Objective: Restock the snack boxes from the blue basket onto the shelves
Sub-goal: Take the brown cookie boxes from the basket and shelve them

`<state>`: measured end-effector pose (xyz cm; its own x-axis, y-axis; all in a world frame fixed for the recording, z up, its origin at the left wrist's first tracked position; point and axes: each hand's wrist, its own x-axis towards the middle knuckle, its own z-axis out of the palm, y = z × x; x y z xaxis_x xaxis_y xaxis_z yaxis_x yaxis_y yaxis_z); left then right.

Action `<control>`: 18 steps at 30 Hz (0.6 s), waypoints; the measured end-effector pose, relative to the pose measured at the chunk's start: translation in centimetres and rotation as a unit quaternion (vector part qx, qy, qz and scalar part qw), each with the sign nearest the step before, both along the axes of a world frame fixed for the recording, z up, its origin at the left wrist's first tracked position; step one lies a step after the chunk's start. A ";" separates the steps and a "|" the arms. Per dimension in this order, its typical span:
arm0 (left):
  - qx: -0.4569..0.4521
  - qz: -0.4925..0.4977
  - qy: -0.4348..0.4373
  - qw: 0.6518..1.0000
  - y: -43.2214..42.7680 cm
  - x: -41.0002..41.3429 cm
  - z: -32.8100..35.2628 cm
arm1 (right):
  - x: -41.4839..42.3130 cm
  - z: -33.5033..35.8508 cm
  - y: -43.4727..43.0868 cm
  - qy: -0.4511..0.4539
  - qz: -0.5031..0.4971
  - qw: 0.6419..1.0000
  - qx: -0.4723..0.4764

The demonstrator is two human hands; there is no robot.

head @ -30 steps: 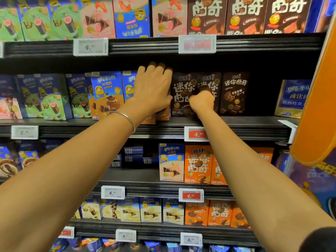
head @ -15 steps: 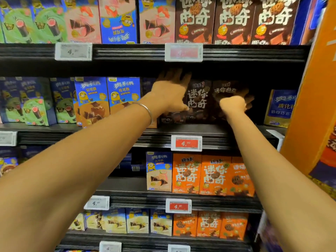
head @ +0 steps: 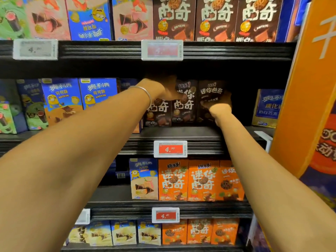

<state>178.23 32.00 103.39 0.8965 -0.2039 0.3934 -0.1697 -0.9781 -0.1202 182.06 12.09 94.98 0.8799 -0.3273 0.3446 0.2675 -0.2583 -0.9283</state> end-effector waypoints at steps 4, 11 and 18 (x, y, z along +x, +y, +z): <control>0.003 -0.009 -0.007 1.000 0.3 0.5 0.1 | 0.7 0.2 0.7 -0.003 -0.030 0.999 -0.016; 0.008 -0.010 -0.016 1.000 0.8 0.3 0.0 | 1.0 0.4 0.9 0.012 -0.044 0.999 0.005; -0.025 -0.002 -0.076 0.997 0.2 -1.1 -0.8 | -1.4 2.0 0.5 0.040 -0.102 0.993 -0.037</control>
<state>177.13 32.20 102.59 0.8244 -0.1840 0.5353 -0.1576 -0.9829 -0.0953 180.67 12.61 96.94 0.8236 -0.4768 0.3070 0.1298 -0.3685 -0.9205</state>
